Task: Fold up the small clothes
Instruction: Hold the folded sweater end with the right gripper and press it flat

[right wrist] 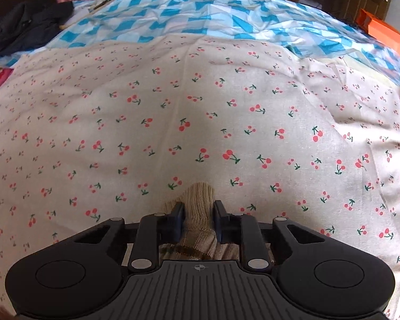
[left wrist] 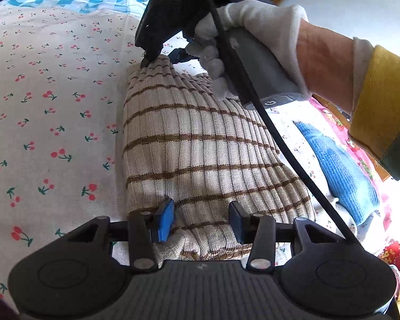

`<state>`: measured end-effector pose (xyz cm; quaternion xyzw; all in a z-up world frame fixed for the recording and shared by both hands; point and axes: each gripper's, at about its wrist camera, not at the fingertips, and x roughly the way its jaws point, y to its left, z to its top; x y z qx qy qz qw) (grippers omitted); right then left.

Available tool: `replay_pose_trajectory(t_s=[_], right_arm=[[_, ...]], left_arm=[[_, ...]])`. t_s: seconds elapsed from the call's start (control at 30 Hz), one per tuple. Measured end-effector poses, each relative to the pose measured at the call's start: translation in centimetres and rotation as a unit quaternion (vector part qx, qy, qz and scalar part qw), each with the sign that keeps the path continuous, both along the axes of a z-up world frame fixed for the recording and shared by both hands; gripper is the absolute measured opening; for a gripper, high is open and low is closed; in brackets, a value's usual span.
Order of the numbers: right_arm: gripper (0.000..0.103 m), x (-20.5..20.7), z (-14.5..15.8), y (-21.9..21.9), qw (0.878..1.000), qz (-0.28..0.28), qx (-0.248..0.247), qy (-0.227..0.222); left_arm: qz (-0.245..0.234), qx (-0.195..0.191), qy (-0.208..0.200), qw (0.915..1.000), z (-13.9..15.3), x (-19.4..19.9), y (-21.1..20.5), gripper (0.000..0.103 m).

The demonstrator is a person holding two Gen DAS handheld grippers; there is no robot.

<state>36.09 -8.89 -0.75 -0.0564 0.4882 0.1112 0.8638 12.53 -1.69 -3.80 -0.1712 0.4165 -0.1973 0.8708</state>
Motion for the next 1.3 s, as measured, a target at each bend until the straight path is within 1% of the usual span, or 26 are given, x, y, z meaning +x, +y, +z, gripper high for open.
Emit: replay_pose_trajectory(t_s=[0.1,0.13,0.17,0.2,0.27,0.37,0.43,0.5,0.57,0.63,0.67,0.7,0.73,0.8,0.83,0.93,1.0,1.03,1.1,1.2,1.23,1.3], right_arm=[[0.022,-0.3,-0.4,0.4,1.000,-0.002,-0.014,-0.003],[0.024,-0.5,0.0,0.4,1.000,-0.009,-0.007,-0.006],[0.025,-0.8,0.7,0.0,1.000,-0.013,0.009,-0.009],[0.028,-1.4,1.6,-0.5,0.999,-0.014,0.027,-0.018],[0.031,-2.9,3.8,-1.9,0.998,-0.013,0.048,-0.039],[0.032,-7.2,6.6,-5.5,0.995,-0.013,0.076,-0.060],[0.034,-10.8,7.1,-8.3,0.994,-0.011,0.089,-0.060],[0.034,-14.1,6.7,-10.9,0.994,-0.023,0.093,-0.060],[0.034,-17.2,5.6,-13.3,0.993,-0.046,0.098,-0.056],[0.034,-19.4,3.4,-15.0,0.992,-0.056,0.108,-0.033],[0.034,-20.1,2.1,-15.5,0.993,-0.067,0.098,-0.024],[0.037,-20.4,0.7,-16.1,0.993,-0.086,0.084,-0.015],[0.034,-20.7,-0.5,-17.0,0.990,-0.103,0.100,-0.005],[0.032,-21.3,-1.6,-18.5,0.978,-0.130,0.165,0.008],[0.032,-21.6,-1.5,-18.7,0.977,-0.127,0.172,0.004],[0.032,-22.0,-0.4,-18.7,0.979,-0.114,0.167,-0.022],[0.033,-22.3,0.6,-19.1,0.975,-0.116,0.182,-0.056],[0.038,-22.6,1.0,-19.7,0.970,-0.121,0.198,-0.072],[0.038,-21.5,1.4,-20.3,0.960,-0.130,0.233,-0.088],[0.038,-18.7,1.0,-20.7,0.947,-0.150,0.268,-0.094],[0.038,-17.7,0.7,-20.6,0.945,-0.156,0.274,-0.091],[0.038,-16.1,-0.3,-20.2,0.943,-0.158,0.281,-0.079]], left_arm=[[0.000,0.000,-0.001,1.0000,0.1,-0.2,0.1,0.048],[0.001,-0.003,0.000,1.0000,0.2,-0.3,0.2,0.048],[0.002,-0.006,0.001,1.0000,0.2,-0.3,0.3,0.048],[0.003,-0.008,0.002,1.0000,0.2,-0.3,0.5,0.048],[0.006,-0.012,0.002,0.9999,0.3,-0.4,0.8,0.048],[0.008,-0.016,0.002,0.9998,0.4,-0.4,1.1,0.048],[0.008,-0.012,0.000,0.9999,0.4,-0.4,1.1,0.048],[0.005,0.000,-0.007,1.0000,0.3,-0.6,0.7,0.049],[0.000,0.018,-0.017,0.9997,0.3,-0.8,0.2,0.049],[-0.007,0.039,-0.027,0.9988,0.3,-1.2,-0.4,0.049],[-0.008,0.046,-0.030,0.9984,0.3,-1.4,-0.6,0.049],[-0.009,0.051,-0.030,0.9982,0.3,-1.6,-0.7,0.049],[-0.008,0.054,-0.029,0.9981,0.3,-1.7,-0.8,0.049],[-0.001,0.061,-0.025,0.9978,0.6,-2.1,-0.9,0.050],[0.002,0.064,-0.023,0.9977,0.8,-2.2,-0.9,0.050],[0.006,0.080,-0.027,0.9964,2.1,-2.3,-1.1,0.049],[0.010,0.092,-0.040,0.9949,3.2,-2.5,-1.1,0.050],[0.014,0.097,-0.046,0.9941,3.8,-2.5,-1.1,0.050],[0.023,0.107,-0.052,0.9926,4.7,-2.1,-0.9,0.050],[0.034,0.132,-0.059,0.9889,5.4,-0.8,-1.0,0.050],[0.038,0.140,-0.059,0.9877,5.4,-0.3,-1.1,0.050],[0.045,0.141,-0.052,0.9877,5.1,0.8,-1.2,0.050]])
